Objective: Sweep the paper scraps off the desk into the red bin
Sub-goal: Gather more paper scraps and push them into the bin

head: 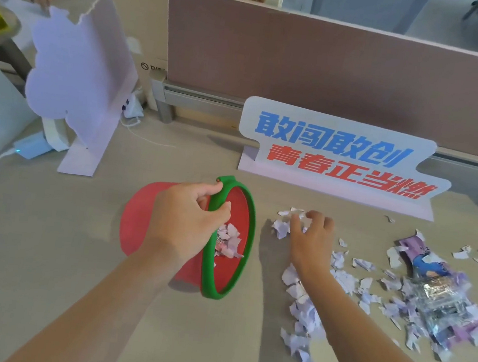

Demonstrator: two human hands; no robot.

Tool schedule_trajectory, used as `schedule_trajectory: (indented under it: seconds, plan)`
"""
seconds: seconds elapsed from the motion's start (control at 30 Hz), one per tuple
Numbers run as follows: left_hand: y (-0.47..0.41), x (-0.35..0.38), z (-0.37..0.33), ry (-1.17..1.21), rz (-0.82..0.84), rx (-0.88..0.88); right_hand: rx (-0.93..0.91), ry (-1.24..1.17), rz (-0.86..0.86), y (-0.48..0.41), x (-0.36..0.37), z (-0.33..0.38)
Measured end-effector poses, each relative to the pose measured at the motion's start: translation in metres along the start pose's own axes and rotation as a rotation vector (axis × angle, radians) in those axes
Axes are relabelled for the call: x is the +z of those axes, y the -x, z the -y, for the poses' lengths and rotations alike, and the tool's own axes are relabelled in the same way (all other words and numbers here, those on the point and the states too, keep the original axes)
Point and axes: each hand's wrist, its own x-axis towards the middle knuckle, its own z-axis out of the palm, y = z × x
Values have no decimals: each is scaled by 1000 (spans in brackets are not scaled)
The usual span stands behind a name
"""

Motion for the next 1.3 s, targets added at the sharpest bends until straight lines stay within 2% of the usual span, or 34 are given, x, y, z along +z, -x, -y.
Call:
schedule_trajectory:
  seconds: [0.17, 0.3, 0.43, 0.63, 0.7, 0.8, 0.87, 0.97, 1.03, 1.1, 1.13, 1.2, 1.3]
  plan:
    - [-14, 15, -5, -4, -30, -1, 1, 321, 65, -39, 21, -19]
    - [-23, 22, -7, -45, -92, 40, -156, 477, 79, -49, 45, -17]
    - [-31, 25, -7, -129, -111, 25, -364, 427, 55, -52, 62, -28]
    - [-36, 20, -8, -101, -115, -38, -710, 339, 2, -60, 55, -37]
    - [-36, 17, -7, -100, -123, -59, -761, 330, -5, -65, 52, -37]
    - [-33, 13, -6, -73, -125, -62, -723, 360, 43, -67, 48, -32]
    - [-30, 10, -6, -64, -128, -45, -608, 403, 153, -65, 44, -25]
    - [-27, 9, -4, -40, -125, -30, -240, 333, 305, -66, 36, -16]
    - [-23, 8, -4, -6, -107, -36, -44, 155, 266, -58, 24, -4]
    - [-20, 8, -5, 34, -91, -51, -56, 41, 151, -40, 15, 13]
    - [-19, 9, -6, 43, -87, -62, -89, -25, 145, -28, 13, 23]
    - [-17, 13, -8, 47, -77, -82, -160, -151, 215, -1, 10, 47]
    - [-11, 16, -12, 66, -53, -66, -350, -126, 313, 33, 14, 73]
